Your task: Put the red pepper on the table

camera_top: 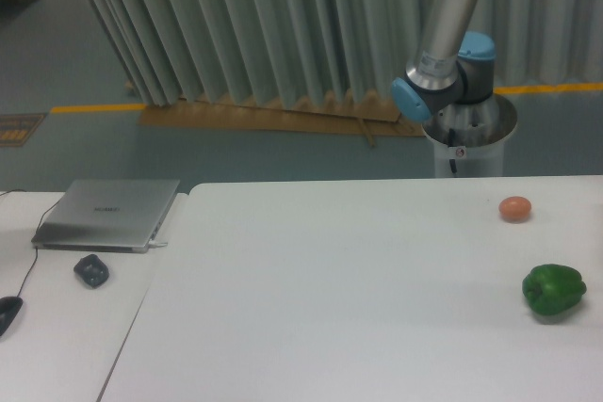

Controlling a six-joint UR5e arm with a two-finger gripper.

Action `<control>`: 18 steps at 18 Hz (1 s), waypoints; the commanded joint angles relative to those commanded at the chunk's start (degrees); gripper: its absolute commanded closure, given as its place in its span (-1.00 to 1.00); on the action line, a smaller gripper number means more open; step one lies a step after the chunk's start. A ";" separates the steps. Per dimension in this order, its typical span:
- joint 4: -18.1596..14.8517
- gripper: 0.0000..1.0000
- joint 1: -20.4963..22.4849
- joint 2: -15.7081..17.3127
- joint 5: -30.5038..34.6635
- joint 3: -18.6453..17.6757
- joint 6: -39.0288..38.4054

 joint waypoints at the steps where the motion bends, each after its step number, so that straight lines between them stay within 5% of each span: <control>1: 0.44 -1.00 0.17 -0.97 0.09 0.88 0.09; 7: 6.42 -1.00 1.06 -6.24 0.44 2.48 0.18; 9: 6.51 -1.00 1.32 -8.79 0.53 2.13 0.00; 18: 6.34 -1.00 1.49 -10.03 1.58 2.82 -4.22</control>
